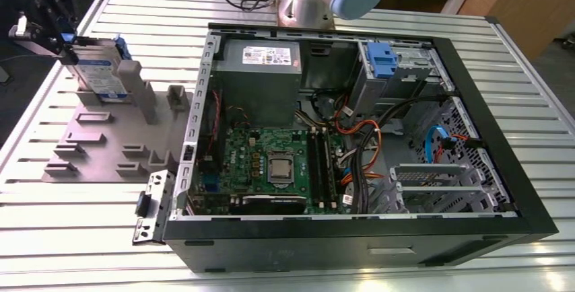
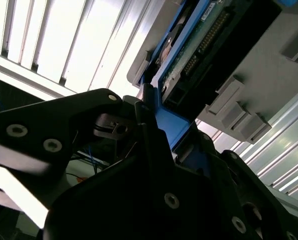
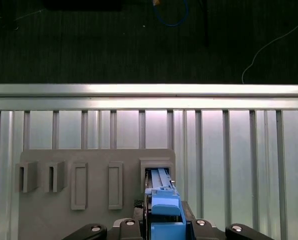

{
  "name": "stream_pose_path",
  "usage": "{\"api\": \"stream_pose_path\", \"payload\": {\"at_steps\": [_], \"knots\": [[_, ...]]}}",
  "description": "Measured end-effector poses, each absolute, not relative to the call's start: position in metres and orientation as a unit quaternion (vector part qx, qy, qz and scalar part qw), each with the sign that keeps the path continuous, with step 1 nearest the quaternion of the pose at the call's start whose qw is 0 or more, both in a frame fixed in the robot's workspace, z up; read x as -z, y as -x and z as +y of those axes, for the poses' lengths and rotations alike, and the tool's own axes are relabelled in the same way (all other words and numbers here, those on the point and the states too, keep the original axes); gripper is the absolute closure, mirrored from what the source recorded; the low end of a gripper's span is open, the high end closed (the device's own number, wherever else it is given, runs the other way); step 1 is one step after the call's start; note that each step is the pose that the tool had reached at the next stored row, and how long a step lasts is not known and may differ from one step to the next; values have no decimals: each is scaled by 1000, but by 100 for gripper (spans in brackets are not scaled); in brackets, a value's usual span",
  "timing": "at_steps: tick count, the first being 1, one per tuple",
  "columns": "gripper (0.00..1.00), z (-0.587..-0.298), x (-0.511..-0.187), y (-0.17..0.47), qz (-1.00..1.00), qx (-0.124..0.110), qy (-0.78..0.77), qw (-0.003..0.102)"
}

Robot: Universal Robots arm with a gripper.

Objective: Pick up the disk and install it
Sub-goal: 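Pick up the disk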

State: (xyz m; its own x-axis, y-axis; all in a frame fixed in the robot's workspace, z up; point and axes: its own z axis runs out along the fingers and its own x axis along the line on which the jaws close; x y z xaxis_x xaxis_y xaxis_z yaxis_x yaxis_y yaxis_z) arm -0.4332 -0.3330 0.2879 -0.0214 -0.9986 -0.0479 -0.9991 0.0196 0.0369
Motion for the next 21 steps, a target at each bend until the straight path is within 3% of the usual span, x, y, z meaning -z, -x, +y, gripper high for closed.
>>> {"api": "stream_pose_path", "payload": {"at_steps": [21], "knots": [[64,-333,-296,433,714,-30,699,4]]}}
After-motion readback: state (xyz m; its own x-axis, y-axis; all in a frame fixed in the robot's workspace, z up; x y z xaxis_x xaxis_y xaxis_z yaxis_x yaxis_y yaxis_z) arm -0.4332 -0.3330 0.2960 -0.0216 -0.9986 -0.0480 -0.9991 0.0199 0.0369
